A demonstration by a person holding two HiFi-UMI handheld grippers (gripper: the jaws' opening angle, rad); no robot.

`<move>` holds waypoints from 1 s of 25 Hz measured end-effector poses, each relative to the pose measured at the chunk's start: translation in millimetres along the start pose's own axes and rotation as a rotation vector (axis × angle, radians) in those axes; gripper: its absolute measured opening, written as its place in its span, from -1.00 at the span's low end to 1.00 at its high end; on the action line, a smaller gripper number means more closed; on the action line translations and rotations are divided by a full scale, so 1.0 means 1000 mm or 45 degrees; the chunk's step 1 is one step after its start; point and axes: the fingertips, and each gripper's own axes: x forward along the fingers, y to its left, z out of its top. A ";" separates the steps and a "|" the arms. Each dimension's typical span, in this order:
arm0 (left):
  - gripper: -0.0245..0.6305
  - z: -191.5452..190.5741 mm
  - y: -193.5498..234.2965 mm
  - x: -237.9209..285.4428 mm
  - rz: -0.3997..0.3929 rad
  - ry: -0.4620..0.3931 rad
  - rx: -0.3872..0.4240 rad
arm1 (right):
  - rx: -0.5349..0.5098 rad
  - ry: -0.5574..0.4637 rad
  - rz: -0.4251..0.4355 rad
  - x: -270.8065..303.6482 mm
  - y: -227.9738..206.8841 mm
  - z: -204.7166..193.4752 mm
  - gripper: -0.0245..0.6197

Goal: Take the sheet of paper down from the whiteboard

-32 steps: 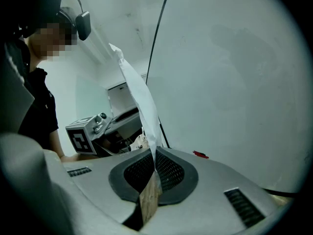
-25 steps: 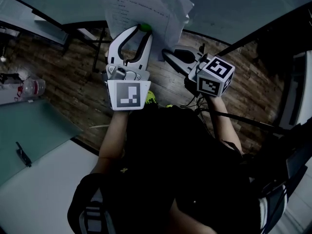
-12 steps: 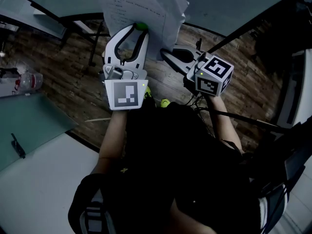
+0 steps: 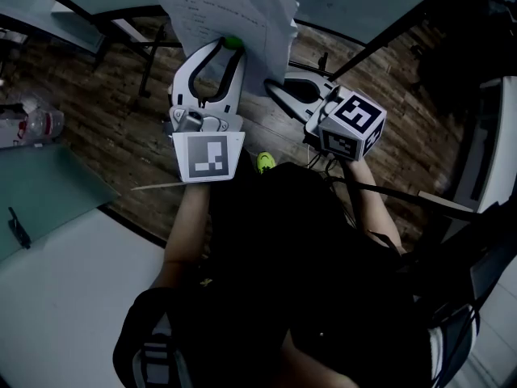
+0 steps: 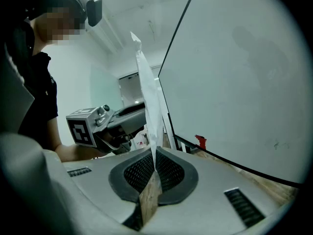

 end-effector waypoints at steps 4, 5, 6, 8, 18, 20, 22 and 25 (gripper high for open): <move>-0.51 -0.004 0.000 0.004 -0.007 0.020 -0.018 | 0.021 0.018 0.011 0.002 -0.003 -0.002 -0.87; -0.51 -0.004 0.000 0.003 -0.007 0.023 -0.019 | 0.025 0.020 0.014 0.003 -0.002 -0.003 -0.87; -0.51 -0.004 0.000 0.002 -0.006 0.024 -0.019 | 0.028 0.021 0.015 0.003 -0.001 -0.003 -0.87; -0.51 -0.004 0.001 0.000 -0.004 0.030 -0.018 | 0.028 0.026 0.019 0.003 0.000 -0.003 -0.87; -0.51 -0.005 0.000 -0.001 -0.002 0.035 -0.012 | 0.022 0.023 0.032 0.004 0.001 -0.004 -0.87; -0.51 -0.004 0.000 -0.002 -0.004 0.037 -0.009 | 0.021 0.018 0.030 0.003 0.002 -0.003 -0.87; -0.51 -0.002 0.000 -0.002 -0.006 0.036 -0.006 | 0.019 0.013 0.034 0.003 0.003 -0.002 -0.87; -0.51 -0.002 0.000 -0.002 -0.009 0.034 -0.006 | 0.021 0.007 0.031 0.003 0.002 -0.001 -0.87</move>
